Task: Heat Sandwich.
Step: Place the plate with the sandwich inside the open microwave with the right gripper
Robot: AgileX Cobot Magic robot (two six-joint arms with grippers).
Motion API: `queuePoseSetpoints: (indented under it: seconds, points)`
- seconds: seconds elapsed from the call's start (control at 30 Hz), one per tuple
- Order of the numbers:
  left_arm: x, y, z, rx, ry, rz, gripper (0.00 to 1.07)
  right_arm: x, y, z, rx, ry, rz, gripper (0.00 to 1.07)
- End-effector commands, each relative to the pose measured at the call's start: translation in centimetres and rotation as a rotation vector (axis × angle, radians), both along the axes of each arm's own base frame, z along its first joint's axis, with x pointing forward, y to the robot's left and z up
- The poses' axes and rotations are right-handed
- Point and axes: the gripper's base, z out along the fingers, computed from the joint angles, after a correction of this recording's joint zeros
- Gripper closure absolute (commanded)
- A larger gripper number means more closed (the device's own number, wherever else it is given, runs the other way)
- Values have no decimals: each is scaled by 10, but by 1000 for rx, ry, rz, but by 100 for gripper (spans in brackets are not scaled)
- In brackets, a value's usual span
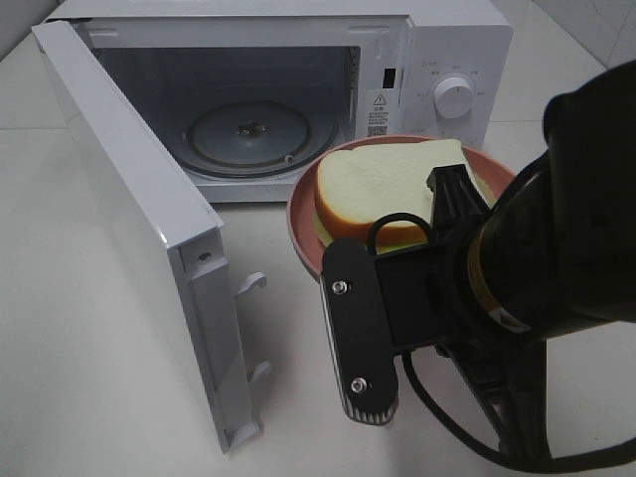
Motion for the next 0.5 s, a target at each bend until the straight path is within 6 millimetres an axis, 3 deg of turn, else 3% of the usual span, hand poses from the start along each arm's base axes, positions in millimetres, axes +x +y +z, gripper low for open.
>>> queuePoseSetpoints:
  seconds: [0.03, 0.5]
  points:
    - [-3, 0, 0, 0, -27, 4, 9, 1, 3, 3, -3, -28, 111, 107]
    - [-3, 0, 0, 0, -27, 4, 9, 2, 13, 5, 35, -48, 269, 106]
